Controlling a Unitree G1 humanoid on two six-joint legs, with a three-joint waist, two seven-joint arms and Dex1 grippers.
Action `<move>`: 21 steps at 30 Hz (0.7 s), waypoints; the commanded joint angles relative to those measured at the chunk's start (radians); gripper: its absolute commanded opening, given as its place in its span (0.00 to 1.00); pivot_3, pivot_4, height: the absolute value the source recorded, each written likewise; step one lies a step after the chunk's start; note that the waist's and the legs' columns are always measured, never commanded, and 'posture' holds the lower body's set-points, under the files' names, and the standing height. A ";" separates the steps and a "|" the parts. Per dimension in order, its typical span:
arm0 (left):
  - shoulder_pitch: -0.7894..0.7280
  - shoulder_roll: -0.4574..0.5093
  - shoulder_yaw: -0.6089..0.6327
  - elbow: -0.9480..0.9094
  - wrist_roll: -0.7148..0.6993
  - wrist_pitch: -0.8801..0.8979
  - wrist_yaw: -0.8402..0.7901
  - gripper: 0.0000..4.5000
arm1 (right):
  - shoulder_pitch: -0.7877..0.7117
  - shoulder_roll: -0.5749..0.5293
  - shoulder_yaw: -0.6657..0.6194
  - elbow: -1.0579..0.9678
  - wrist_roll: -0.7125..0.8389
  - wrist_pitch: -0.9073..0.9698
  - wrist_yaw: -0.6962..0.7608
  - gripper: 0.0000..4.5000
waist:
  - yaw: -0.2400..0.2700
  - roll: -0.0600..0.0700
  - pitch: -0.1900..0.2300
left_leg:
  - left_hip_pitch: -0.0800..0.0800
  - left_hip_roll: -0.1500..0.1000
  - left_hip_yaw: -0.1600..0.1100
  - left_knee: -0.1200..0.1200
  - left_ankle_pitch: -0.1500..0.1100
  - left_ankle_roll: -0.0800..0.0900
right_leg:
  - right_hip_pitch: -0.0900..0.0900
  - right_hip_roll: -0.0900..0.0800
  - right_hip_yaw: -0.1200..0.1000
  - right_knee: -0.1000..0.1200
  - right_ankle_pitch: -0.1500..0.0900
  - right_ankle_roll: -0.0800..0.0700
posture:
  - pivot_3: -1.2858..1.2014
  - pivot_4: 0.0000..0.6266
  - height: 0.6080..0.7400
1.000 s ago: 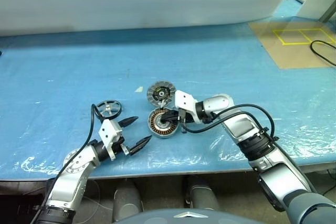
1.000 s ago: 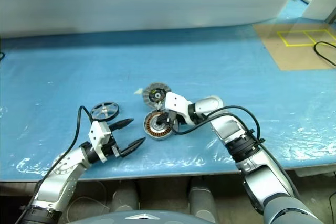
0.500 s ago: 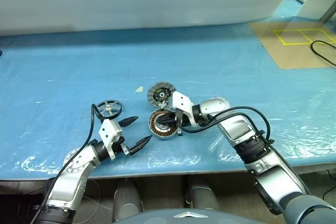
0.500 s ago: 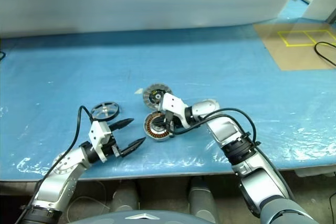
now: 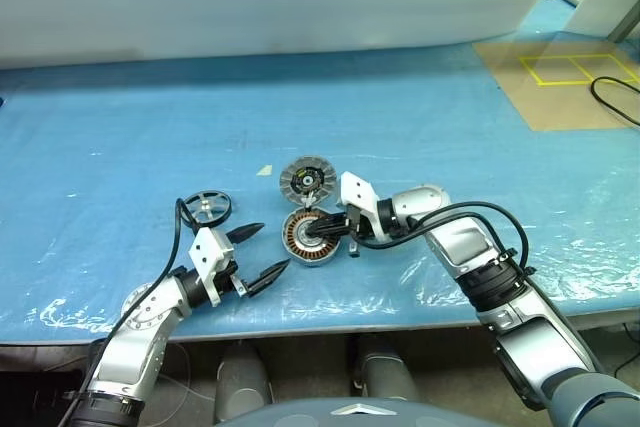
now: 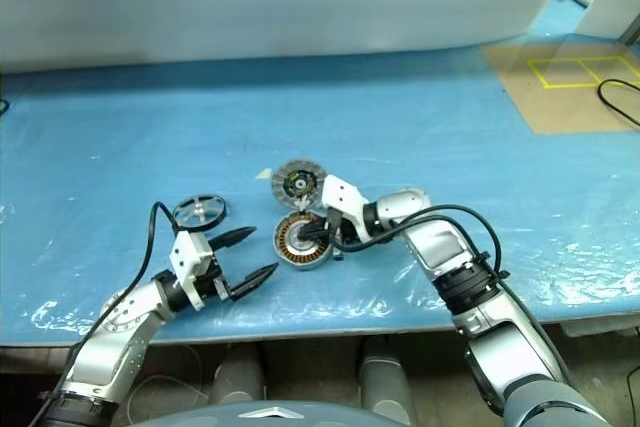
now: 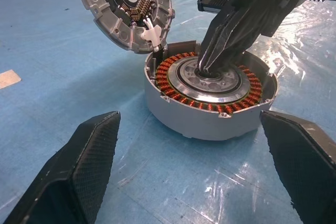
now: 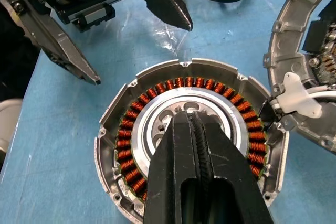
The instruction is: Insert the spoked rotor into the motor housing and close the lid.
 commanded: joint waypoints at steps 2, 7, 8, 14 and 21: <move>0.005 0.006 0.004 -0.017 -0.004 -0.005 -0.003 1.00 | 0.007 -0.006 0.022 -0.028 -0.014 -0.022 0.009 0.01 | 0.000 0.000 0.000 | 0.000 0.000 0.000 0.000 0.000 0.000 | 0.000 0.000 0.000 0.000 0.000 0.000 | 0.52 0.24 1.00; 0.010 0.005 0.002 -0.022 -0.003 -0.001 0.000 1.00 | 0.009 0.013 0.018 -0.027 -0.007 -0.019 0.001 0.01 | -0.001 0.000 0.000 | 0.000 0.000 0.000 0.000 0.000 0.000 | 0.000 0.000 0.000 0.000 0.000 0.000 | 0.52 0.24 1.00; 0.011 0.005 0.002 -0.022 -0.003 -0.001 0.000 1.00 | 0.010 0.017 0.015 -0.027 -0.003 -0.014 -0.003 0.01 | -0.001 0.000 0.000 | 0.000 0.000 0.000 0.000 0.000 0.000 | 0.000 0.000 0.000 0.000 0.000 0.000 | 0.52 0.24 1.00; 0.012 0.004 0.002 -0.024 -0.002 -0.002 0.001 1.00 | 0.006 0.001 0.033 -0.011 -0.040 -0.031 -0.006 0.01 | -0.002 0.000 0.000 | 0.000 0.000 0.000 0.000 0.000 0.000 | 0.000 0.000 0.000 0.000 0.000 0.000 | 0.52 0.24 1.00; 0.010 0.004 0.000 -0.023 -0.002 0.000 -0.001 1.00 | -0.012 -0.007 0.062 0.021 -0.120 -0.106 -0.046 0.01 | -0.002 0.000 0.000 | 0.001 0.000 0.000 0.000 0.000 0.000 | 0.000 0.000 0.000 0.000 0.000 0.000 | 0.52 0.24 1.00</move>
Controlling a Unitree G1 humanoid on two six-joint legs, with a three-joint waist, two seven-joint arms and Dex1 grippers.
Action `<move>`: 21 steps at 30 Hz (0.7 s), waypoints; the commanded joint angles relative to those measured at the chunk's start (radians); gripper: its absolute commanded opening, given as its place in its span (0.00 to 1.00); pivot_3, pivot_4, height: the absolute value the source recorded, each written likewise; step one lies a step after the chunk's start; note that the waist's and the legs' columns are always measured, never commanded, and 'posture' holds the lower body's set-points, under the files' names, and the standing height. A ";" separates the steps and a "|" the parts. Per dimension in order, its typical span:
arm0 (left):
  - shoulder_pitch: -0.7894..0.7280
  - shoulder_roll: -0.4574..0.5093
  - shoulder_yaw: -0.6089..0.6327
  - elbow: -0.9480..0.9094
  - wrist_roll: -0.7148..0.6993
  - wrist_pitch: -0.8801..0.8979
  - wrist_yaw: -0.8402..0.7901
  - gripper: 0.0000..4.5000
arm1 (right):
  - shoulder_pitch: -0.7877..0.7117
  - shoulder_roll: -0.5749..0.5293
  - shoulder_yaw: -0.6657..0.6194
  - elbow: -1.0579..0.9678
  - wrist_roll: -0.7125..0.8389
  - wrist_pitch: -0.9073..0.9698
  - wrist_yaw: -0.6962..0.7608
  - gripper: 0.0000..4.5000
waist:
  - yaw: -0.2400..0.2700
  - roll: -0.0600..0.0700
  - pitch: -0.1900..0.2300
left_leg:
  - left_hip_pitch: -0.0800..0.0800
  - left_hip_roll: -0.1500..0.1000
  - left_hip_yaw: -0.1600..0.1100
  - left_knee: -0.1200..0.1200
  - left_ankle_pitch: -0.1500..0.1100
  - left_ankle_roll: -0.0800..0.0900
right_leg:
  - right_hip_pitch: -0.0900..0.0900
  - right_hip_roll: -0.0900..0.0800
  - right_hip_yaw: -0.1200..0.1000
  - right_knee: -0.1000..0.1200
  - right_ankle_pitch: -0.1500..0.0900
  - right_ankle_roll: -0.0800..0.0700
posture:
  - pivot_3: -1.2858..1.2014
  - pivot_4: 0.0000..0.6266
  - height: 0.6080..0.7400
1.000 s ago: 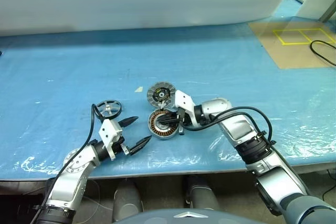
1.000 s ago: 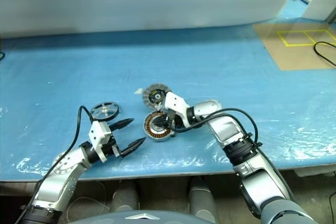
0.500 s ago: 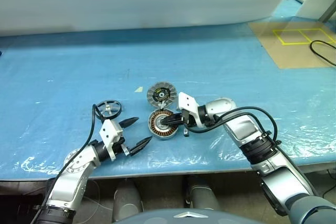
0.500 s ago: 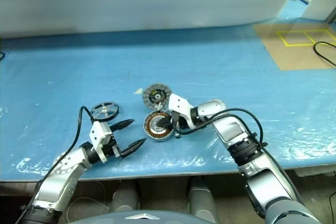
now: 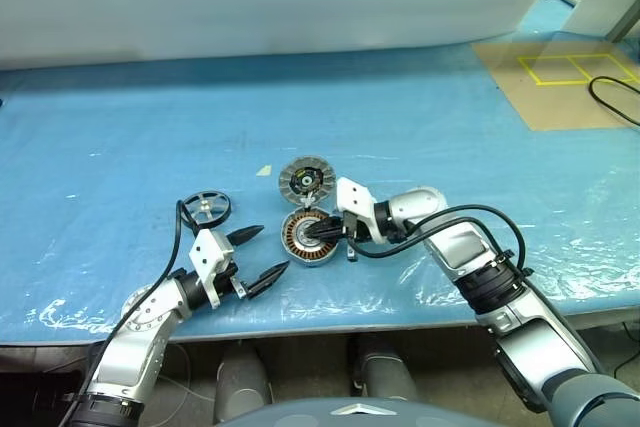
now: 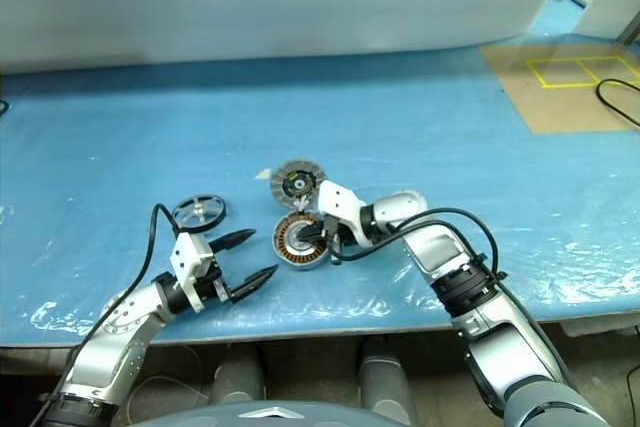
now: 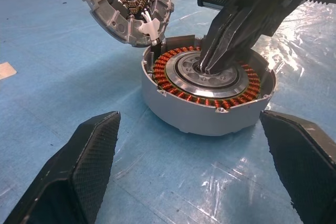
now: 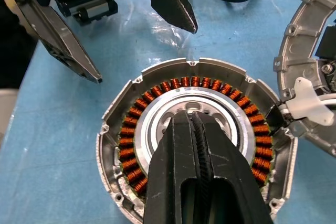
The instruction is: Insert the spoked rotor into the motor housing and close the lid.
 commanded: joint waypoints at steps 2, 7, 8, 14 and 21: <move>0.003 0.005 0.001 -0.023 -0.003 -0.005 -0.002 1.00 | -0.010 -0.011 0.030 0.028 -0.071 -0.052 -0.024 0.01 | 0.000 0.000 0.000 | 0.000 0.000 0.000 0.000 0.000 0.000 | 0.001 0.000 0.000 0.000 0.000 0.000 | 0.52 0.24 1.00; 0.004 0.005 0.002 -0.024 -0.002 -0.005 -0.001 1.00 | -0.025 -0.013 0.027 0.055 -0.098 -0.098 -0.023 0.01 | -0.001 0.000 0.000 | 0.000 0.000 0.000 0.000 0.000 0.001 | 0.001 0.000 0.000 0.002 0.000 0.000 | 0.52 0.24 1.00; 0.004 0.005 0.001 -0.024 -0.001 -0.005 -0.001 1.00 | -0.026 -0.013 0.025 0.058 -0.098 -0.102 -0.022 0.01 | -0.001 0.000 0.000 | 0.001 0.000 0.000 0.000 0.000 0.001 | 0.001 0.000 0.000 0.002 0.000 0.000 | 0.52 0.24 1.00; 0.002 0.005 0.000 -0.022 -0.001 -0.005 -0.003 1.00 | -0.008 0.041 -0.077 -0.006 0.097 0.102 0.026 0.01 | 0.000 0.000 0.000 | 0.001 0.000 0.000 0.000 -0.001 0.002 | 0.000 0.000 0.000 0.003 0.000 0.000 | 0.52 0.24 1.00; 0.006 0.007 0.000 -0.026 -0.003 -0.004 -0.005 1.00 | 0.007 0.027 -0.076 -0.041 0.139 0.151 0.046 0.01 | 0.000 0.000 0.000 | -0.001 0.000 0.000 -0.001 0.000 0.000 | -0.001 0.000 0.000 -0.002 0.000 0.000 | 0.52 0.24 1.00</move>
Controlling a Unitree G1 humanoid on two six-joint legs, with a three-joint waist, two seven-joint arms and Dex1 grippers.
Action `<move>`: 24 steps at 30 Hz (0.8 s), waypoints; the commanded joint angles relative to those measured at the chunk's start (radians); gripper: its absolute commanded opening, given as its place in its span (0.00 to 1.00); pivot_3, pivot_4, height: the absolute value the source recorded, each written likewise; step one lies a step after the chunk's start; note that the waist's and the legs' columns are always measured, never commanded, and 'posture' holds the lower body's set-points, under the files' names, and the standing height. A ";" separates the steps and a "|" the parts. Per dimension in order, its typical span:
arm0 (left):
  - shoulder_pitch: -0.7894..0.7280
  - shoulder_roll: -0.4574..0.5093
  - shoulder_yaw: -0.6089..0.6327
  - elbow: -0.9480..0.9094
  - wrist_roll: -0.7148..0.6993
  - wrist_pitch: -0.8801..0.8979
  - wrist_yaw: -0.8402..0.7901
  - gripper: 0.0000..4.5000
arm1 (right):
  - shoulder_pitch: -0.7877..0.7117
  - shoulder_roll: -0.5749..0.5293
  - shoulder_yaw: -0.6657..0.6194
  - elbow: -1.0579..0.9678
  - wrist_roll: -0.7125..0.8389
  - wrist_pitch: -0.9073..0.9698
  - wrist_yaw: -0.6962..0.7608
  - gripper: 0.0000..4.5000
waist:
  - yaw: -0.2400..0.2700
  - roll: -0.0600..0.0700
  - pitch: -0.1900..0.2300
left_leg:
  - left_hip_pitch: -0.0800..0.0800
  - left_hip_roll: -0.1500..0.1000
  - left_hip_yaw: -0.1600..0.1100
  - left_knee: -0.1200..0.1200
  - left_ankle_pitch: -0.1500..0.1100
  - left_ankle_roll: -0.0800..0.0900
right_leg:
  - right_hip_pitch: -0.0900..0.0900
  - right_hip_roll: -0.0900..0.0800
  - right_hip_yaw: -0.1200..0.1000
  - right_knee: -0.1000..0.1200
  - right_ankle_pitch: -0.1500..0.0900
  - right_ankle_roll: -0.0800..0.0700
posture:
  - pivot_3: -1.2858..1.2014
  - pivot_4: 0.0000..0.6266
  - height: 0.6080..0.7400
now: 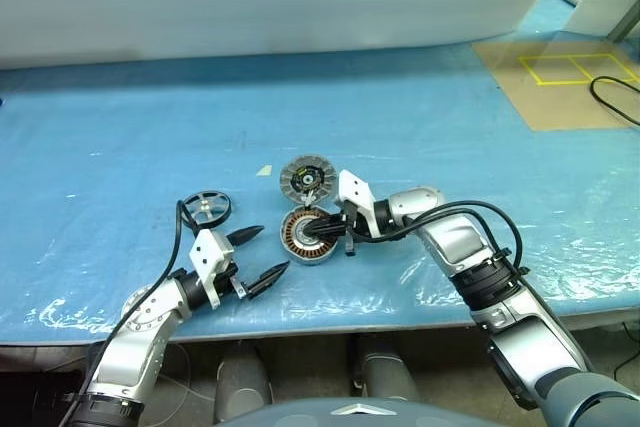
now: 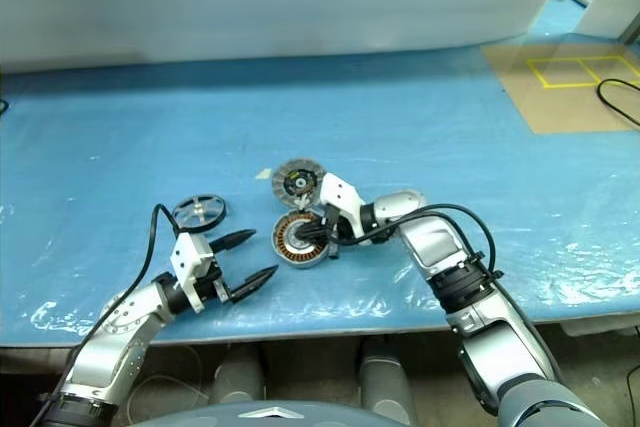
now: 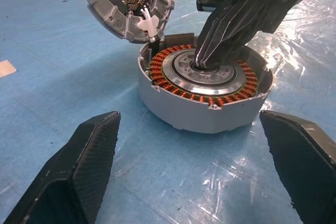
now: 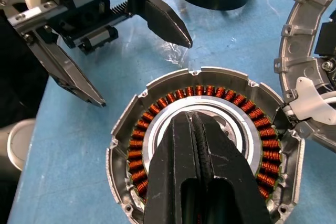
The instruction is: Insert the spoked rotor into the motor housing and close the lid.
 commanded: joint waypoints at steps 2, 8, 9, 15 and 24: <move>0.006 0.007 0.001 -0.027 -0.006 -0.006 -0.007 1.00 | 0.005 -0.020 0.008 -0.040 -0.002 -0.031 0.014 0.01 | 0.001 0.000 0.000 | 0.000 0.000 0.000 -0.001 0.000 0.000 | 0.000 0.000 0.000 0.000 0.000 0.000 | 0.52 0.24 1.00; 0.008 0.008 0.002 -0.029 -0.008 -0.004 -0.009 1.00 | 0.001 -0.042 0.048 -0.004 -0.081 -0.126 -0.005 0.01 | 0.001 0.000 0.000 | 0.000 0.000 0.000 -0.001 0.000 0.000 | 0.000 0.000 0.000 0.000 0.000 0.000 | 0.52 0.24 1.00; 0.008 0.008 0.002 -0.029 -0.008 -0.004 -0.009 1.00 | 0.001 -0.043 0.051 0.001 -0.090 -0.136 -0.009 0.01 | 0.001 0.000 0.000 | 0.001 0.000 0.000 -0.001 0.000 0.000 | 0.000 0.000 0.000 0.000 0.000 0.000 | 0.52 0.24 1.00; 0.008 0.008 0.001 -0.029 -0.007 -0.001 -0.009 1.00 | -0.012 -0.046 0.068 0.025 -0.140 -0.206 -0.024 0.01 | 0.001 0.000 0.000 | 0.001 0.000 0.000 0.000 0.000 0.000 | 0.001 0.000 0.000 0.000 0.000 0.000 | 0.52 0.24 1.00; 0.005 0.006 0.002 -0.026 -0.006 -0.001 -0.008 1.00 | -0.009 0.008 -0.003 -0.002 -0.019 -0.081 -0.010 0.01 | -0.001 0.000 0.000 | 0.001 0.000 0.000 -0.001 0.000 0.001 | 0.001 0.000 0.000 0.000 0.000 0.000 | 0.52 0.24 1.00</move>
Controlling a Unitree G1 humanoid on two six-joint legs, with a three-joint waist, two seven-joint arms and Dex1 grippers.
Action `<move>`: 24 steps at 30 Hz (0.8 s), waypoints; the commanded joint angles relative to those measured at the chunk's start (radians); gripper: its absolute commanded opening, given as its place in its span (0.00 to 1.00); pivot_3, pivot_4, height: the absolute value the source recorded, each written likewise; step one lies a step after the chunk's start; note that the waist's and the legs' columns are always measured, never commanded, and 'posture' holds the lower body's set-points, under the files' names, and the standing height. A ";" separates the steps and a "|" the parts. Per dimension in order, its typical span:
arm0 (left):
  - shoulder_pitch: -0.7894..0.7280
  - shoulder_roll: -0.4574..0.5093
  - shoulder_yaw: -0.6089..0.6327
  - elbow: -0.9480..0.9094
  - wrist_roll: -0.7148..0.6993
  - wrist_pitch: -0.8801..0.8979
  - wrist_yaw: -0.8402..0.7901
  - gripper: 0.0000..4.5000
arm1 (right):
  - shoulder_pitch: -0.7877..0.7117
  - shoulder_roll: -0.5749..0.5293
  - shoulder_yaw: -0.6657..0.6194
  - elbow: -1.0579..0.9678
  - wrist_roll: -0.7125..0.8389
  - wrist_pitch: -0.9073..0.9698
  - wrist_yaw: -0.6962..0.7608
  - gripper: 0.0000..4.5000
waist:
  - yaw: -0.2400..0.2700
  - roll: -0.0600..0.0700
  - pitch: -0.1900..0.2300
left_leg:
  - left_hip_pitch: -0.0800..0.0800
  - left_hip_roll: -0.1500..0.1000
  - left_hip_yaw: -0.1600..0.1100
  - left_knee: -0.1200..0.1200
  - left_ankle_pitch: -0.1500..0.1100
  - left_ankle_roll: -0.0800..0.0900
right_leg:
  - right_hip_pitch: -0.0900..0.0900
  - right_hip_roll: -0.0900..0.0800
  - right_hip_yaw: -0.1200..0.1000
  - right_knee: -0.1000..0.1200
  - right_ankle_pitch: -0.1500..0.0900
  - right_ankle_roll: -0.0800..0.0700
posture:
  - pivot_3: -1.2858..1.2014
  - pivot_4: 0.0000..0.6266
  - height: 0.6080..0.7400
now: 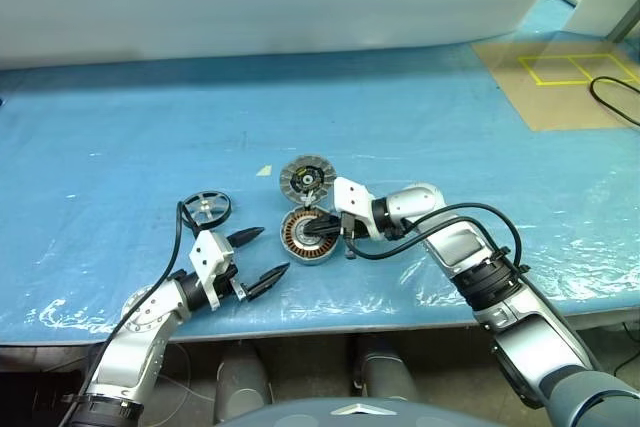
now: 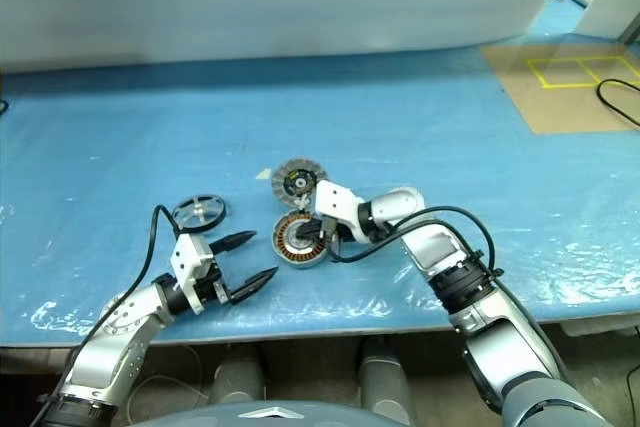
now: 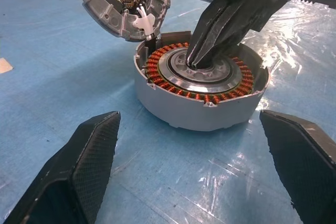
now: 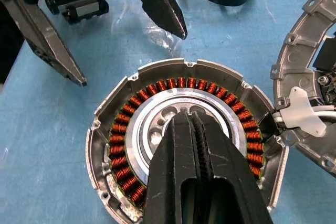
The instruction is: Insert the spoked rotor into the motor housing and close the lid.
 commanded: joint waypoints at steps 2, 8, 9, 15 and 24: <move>-0.001 0.005 0.001 -0.024 -0.005 -0.002 -0.001 1.00 | 0.005 0.027 -0.070 -0.048 0.121 0.119 0.020 0.01 | 0.001 0.000 0.000 | 0.000 0.000 0.000 0.000 0.000 0.000 | 0.000 0.000 0.000 0.000 0.000 0.000 | 0.52 0.24 1.00; -0.005 0.003 0.000 -0.021 -0.005 -0.003 -0.001 1.00 | 0.007 0.015 -0.077 -0.074 0.146 0.155 0.025 0.01 | 0.002 0.000 0.000 | 0.000 0.000 0.000 0.000 0.000 0.000 | 0.000 0.000 0.000 0.000 0.000 0.000 | 0.52 0.24 1.00; -0.005 0.003 0.000 -0.020 -0.005 -0.004 -0.001 1.00 | 0.006 0.008 -0.067 -0.076 0.133 0.145 0.027 0.01 | 0.002 0.000 0.000 | 0.000 0.000 0.000 0.000 0.000 -0.001 | 0.000 0.000 0.000 0.000 0.000 0.000 | 0.52 0.24 1.00; -0.005 0.001 -0.001 -0.021 -0.003 -0.005 0.001 1.00 | 0.000 -0.039 0.000 -0.043 0.034 0.040 0.032 0.01 | 0.002 0.000 0.000 | 0.000 0.000 0.000 0.000 0.000 -0.001 | 0.000 0.000 0.000 0.000 0.000 0.000 | 0.52 0.24 1.00; 0.003 0.002 -0.001 -0.027 -0.001 -0.004 0.006 1.00 | -0.016 -0.044 0.035 -0.024 -0.025 -0.023 0.035 0.01 | 0.001 0.000 0.000 | 0.000 0.000 0.000 0.000 0.000 0.000 | 0.000 0.000 0.000 0.000 0.000 0.000 | 0.52 0.24 1.00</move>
